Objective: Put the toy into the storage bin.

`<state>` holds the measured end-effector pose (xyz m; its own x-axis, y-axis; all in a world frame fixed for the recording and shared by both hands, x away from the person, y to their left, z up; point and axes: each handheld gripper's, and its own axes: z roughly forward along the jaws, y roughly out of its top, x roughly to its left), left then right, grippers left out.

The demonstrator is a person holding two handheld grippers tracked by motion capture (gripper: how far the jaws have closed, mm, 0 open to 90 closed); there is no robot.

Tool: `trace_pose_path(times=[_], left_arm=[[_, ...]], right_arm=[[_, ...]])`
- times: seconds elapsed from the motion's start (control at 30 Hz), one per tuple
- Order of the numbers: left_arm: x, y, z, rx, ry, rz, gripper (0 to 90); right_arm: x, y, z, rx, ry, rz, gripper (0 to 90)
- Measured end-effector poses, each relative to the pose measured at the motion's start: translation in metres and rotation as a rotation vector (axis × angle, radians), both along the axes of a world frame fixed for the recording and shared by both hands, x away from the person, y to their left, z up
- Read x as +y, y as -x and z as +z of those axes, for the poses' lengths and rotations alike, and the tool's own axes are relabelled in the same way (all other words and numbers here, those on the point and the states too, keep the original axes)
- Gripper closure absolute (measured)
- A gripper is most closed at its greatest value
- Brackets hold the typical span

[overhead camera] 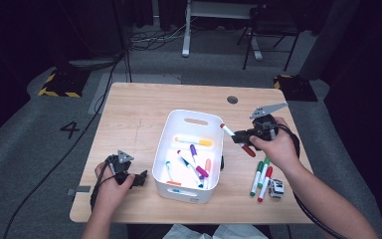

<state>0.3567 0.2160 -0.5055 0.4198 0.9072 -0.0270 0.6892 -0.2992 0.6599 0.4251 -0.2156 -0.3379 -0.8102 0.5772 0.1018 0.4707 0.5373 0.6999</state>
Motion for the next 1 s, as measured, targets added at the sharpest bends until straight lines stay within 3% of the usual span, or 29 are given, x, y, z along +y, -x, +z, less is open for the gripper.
trace_pose_path(times=[0.37,1.0], left_arm=[[0.0,0.0,0.0,-0.001,0.0,0.001,0.1],[0.0,0.0,0.0,0.0,0.0,0.0,0.1]], right_arm=[[0.042,-0.001,0.012,-0.011,0.021,0.084,76.5],[0.087,-0.007,0.02,-0.016,0.031,0.138,76.5]])
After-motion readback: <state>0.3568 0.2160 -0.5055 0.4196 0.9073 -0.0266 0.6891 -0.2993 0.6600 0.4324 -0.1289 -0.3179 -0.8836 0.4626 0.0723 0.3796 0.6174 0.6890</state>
